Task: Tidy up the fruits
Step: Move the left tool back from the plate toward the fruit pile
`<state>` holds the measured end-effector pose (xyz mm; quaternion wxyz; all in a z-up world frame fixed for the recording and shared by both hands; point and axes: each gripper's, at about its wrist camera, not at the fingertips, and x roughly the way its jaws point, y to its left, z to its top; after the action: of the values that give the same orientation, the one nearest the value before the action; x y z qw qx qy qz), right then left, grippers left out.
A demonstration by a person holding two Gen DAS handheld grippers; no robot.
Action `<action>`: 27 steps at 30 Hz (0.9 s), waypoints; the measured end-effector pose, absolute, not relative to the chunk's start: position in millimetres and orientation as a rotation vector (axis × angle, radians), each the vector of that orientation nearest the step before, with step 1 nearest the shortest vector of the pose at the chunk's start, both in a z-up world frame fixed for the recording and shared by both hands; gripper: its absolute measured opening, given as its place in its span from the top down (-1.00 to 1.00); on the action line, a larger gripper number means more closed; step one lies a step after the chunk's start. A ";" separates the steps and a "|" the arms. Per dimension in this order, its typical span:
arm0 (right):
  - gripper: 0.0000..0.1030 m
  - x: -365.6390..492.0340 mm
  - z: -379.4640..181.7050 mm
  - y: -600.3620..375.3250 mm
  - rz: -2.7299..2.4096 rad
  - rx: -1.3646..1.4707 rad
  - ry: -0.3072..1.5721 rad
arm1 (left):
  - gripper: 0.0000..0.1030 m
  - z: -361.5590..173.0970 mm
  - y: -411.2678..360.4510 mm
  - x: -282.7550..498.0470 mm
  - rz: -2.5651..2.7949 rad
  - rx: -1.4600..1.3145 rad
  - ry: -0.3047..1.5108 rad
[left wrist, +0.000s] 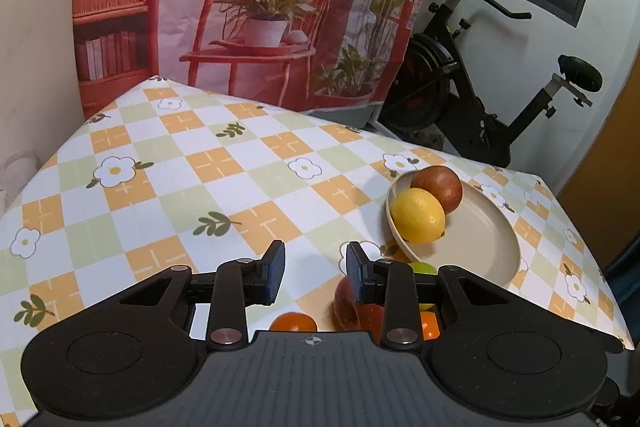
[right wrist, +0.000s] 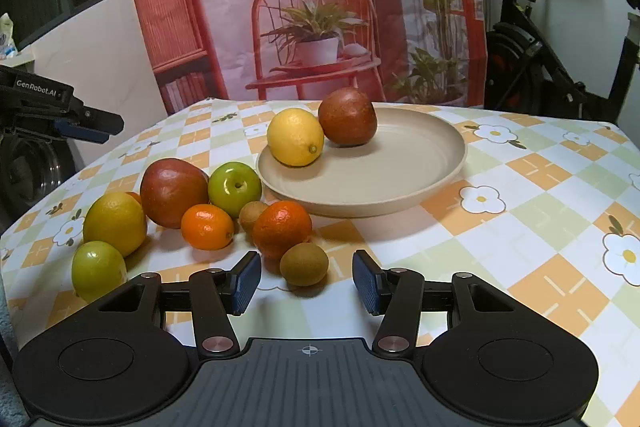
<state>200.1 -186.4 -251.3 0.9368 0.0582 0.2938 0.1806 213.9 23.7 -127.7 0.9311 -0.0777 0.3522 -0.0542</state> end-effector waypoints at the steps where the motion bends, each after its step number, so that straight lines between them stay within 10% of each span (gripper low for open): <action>1: 0.07 200.4 -251.4 -186.5 0.370 0.119 0.602 | 0.32 -128.7 24.0 213.4 -0.112 -0.159 0.723; 27: 0.07 200.3 -251.5 -184.8 0.369 0.116 0.609 | 0.32 -132.1 0.7 201.4 -0.183 -0.116 0.740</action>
<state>200.3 -184.8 -251.5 0.9357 0.0566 0.2977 0.1807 201.4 0.7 -132.1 0.9266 -0.0564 0.3610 -0.0893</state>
